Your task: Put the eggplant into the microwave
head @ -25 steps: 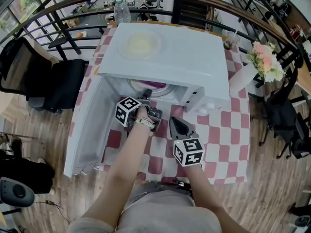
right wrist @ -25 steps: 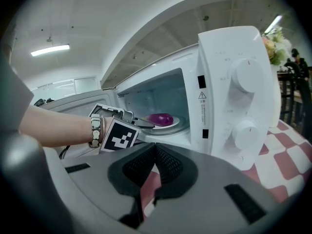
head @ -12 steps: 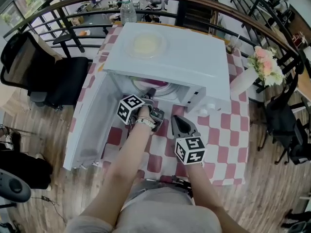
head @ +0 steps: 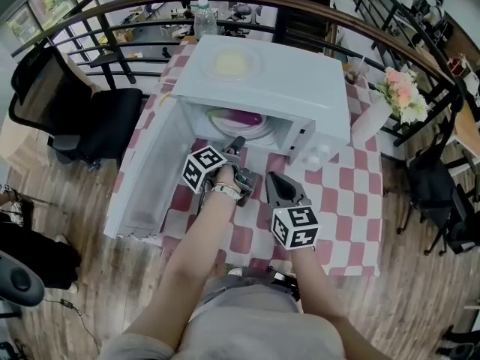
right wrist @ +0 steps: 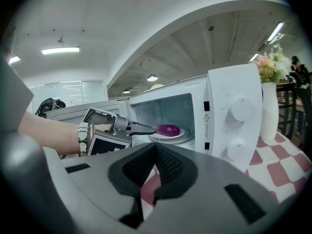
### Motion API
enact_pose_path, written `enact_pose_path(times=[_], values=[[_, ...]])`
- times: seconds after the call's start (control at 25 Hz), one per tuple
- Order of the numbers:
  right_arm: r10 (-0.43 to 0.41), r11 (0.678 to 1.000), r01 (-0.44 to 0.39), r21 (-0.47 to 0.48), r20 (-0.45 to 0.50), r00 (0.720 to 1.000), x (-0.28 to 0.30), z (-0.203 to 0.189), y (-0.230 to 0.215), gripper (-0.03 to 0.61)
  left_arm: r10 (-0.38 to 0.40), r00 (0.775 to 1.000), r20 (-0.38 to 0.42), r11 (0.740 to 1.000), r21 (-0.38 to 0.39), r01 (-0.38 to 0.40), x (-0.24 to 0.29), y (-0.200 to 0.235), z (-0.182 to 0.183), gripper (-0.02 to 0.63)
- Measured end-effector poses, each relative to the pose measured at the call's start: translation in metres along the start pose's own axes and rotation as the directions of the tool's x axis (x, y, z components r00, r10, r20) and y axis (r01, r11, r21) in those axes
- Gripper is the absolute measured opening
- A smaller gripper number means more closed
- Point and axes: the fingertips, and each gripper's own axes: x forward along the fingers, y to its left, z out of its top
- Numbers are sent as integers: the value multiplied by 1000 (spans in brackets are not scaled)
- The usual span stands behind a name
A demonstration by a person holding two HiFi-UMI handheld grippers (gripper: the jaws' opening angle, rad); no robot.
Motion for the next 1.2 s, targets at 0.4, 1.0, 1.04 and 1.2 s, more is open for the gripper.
enact_pose_path(times=[0.4, 1.0, 1.04, 1.2], values=[[10, 998, -7, -55, 43, 999, -37, 8, 36, 23, -137, 990, 21, 990, 29, 136, -62, -31, -20, 8], [13, 998, -4, -59, 150, 989, -83, 27, 63, 23, -310, 950, -29, 923, 230, 308, -134, -67, -60, 2], [16, 998, -5, -64, 166, 986, -86, 30, 65, 23, -315, 948, -32, 915, 253, 313, -138, -68, -63, 2], [28, 996, -12, -84, 199, 980, -96, 36, 69, 23, -341, 939, -37, 880, 340, 333, -149, -69, -71, 2]])
